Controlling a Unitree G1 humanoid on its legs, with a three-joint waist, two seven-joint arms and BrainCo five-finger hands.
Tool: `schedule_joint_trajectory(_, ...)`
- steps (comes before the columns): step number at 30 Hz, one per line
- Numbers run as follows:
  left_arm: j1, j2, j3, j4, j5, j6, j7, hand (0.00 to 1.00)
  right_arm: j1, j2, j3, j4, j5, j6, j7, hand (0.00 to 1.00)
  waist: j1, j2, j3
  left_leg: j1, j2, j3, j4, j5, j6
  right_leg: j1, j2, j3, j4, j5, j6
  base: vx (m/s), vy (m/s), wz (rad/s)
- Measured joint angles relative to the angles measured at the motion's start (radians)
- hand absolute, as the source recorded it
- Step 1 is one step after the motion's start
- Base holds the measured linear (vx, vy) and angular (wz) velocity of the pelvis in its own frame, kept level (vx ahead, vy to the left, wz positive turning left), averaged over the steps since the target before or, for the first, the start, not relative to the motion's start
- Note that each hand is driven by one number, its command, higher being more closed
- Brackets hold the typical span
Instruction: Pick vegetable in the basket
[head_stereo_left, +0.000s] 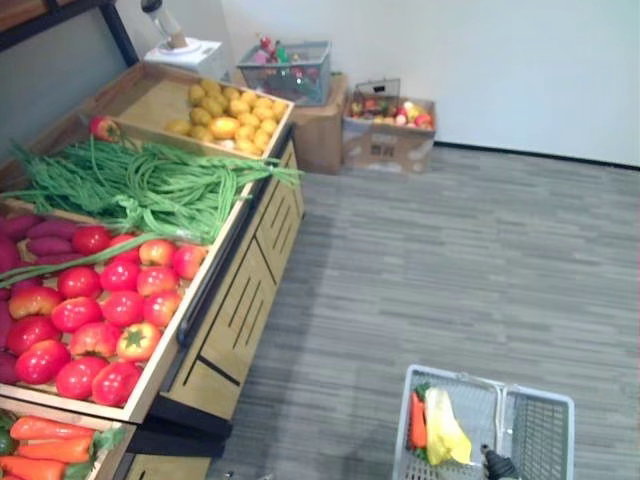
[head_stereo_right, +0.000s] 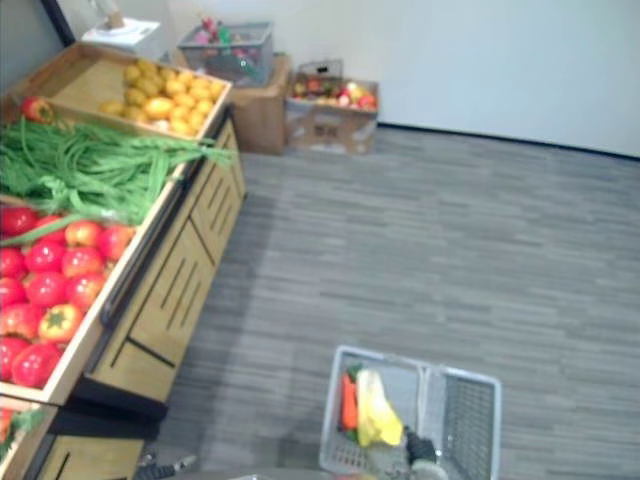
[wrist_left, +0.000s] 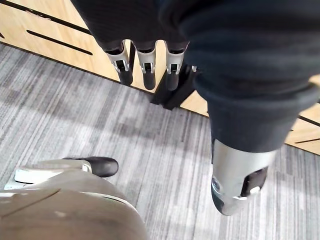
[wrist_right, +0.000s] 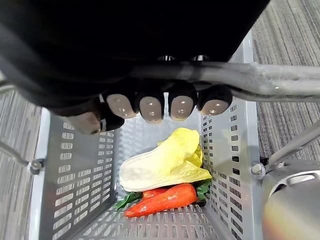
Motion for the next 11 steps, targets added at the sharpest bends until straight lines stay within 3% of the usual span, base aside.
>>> schedule_joint_trajectory(5,-0.001,0.009,-0.026,0.024,-0.031,0.0,-0.001,0.0,0.028,0.003,-0.081,0.014,0.178,0.0,0.0,1.0,-0.005,0.002,-0.011,0.009,0.0,0.023,-0.001,0.0,0.0,0.001,0.003,0.015,-0.011,0.009,-0.003,-0.01,0.012,-0.13)
schedule_joint_trajectory(11,0.0,0.029,-0.107,0.042,-0.025,-0.001,-0.02,0.0,0.038,-0.001,-0.089,0.043,0.202,0.0,0.001,1.0,-0.025,0.014,-0.019,0.028,0.001,0.028,-0.003,-0.001,0.0,0.016,0.005,0.032,-0.024,0.026,-0.002,-0.05,0.006,-0.09)
